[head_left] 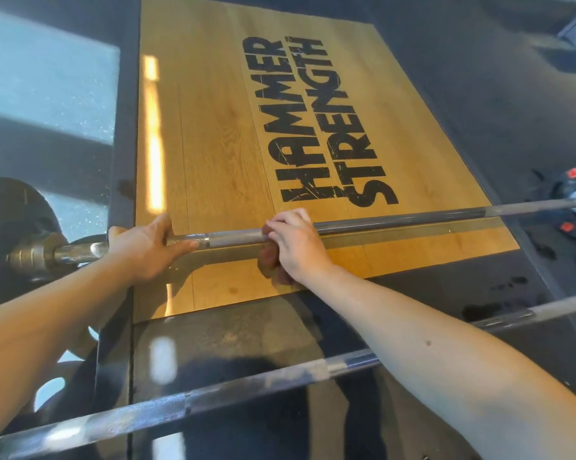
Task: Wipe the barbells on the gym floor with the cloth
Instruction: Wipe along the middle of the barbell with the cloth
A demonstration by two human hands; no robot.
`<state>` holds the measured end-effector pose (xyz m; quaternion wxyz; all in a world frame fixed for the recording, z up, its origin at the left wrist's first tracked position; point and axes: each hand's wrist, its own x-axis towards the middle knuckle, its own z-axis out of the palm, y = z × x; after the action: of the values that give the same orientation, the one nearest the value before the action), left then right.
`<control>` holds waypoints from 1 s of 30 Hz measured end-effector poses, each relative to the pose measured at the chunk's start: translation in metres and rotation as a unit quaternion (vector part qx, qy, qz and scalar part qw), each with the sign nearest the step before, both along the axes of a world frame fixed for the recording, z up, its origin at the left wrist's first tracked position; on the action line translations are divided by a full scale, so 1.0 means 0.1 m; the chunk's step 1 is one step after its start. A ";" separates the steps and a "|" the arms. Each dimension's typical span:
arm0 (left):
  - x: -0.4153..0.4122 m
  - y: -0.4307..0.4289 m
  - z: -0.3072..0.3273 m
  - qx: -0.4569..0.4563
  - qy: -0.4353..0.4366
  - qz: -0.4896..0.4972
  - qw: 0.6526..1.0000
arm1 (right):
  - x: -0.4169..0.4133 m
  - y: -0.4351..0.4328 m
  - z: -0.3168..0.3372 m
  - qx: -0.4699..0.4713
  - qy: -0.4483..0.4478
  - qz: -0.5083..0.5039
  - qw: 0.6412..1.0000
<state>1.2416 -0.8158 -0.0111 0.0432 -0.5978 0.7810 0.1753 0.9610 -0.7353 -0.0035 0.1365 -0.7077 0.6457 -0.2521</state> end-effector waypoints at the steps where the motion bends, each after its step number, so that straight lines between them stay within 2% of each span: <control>1: 0.01 0.00 -0.01 0.000 0.001 0.000 1.000 | -0.11 0.04 -0.01 -0.002 0.000 -0.025 1.000; 7: 0.06 -0.01 -0.03 0.021 0.043 -0.002 0.999 | -0.20 0.16 -0.03 -0.017 0.047 -0.063 0.997; 12: 0.06 -0.02 -0.04 0.007 0.048 -0.003 0.999 | -0.18 -0.02 0.06 -0.037 -0.048 -0.005 0.998; 14: 0.05 -0.02 -0.03 0.005 0.040 -0.002 0.999 | -0.18 -0.10 0.08 -0.028 -0.054 0.010 0.998; 16: 0.04 0.00 -0.02 0.004 0.034 -0.003 0.999 | -0.17 -0.13 0.07 0.009 -0.032 -0.038 0.999; 18: 0.04 0.00 -0.01 0.006 0.036 -0.003 0.999 | -0.13 -0.12 0.08 0.043 0.034 -0.085 0.995; 20: 0.04 0.01 0.00 0.008 0.037 0.000 0.999 | -0.04 -0.11 0.14 0.071 0.099 -0.105 0.987; 22: 0.03 0.01 0.01 0.012 0.037 0.000 0.999 | 0.03 -0.08 0.17 0.078 0.120 -0.116 0.983; 27: 0.03 0.01 0.00 0.009 0.034 0.001 0.999 | 0.20 0.00 0.00 -0.025 0.027 -0.151 0.988; 30: 0.03 0.01 0.01 0.013 0.033 -0.001 0.999 | 0.51 -0.04 -0.06 -0.022 -0.018 -0.124 0.992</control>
<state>1.2450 -0.8143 -0.0104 0.0249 -0.5906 0.7801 0.2050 1.0117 -0.7397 -0.0096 0.1003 -0.6206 0.7199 -0.2944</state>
